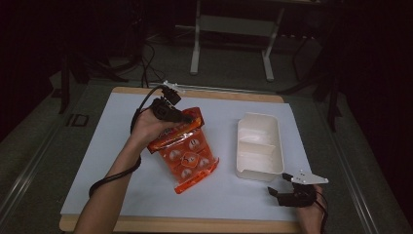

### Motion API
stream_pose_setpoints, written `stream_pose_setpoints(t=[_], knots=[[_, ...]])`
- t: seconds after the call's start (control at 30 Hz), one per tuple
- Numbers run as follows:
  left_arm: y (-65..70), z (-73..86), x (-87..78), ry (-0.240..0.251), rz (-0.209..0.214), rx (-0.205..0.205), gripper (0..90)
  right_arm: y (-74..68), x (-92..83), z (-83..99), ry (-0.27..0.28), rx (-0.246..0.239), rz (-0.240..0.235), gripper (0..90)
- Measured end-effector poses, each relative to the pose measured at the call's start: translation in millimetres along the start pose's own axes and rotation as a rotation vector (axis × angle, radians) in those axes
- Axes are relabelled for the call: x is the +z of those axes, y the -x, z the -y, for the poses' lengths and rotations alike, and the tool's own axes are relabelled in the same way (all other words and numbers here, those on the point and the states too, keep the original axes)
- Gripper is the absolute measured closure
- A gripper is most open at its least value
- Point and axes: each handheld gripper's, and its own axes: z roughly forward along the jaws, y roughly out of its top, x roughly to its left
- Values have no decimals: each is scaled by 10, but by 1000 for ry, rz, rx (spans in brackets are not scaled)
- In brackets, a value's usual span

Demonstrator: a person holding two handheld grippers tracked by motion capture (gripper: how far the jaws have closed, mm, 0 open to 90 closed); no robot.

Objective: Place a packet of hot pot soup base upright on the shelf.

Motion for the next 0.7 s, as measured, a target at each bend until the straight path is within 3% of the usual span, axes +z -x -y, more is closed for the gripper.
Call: stream_pose_setpoints(t=[0.13,0.23,0.3,0.7], knots=[[27,-50,-86,56,56,-17,900,0,-1,0,1,1,0,159],[29,-56,-98,70,69,-18,900,0,-2,0,2,0,1,159],[51,-86,-131,110,100,-21,900,-1,-1,-2,2,0,4,133],[137,-195,-141,158,127,-13,900,12,2,-12,1,16,21,124]])
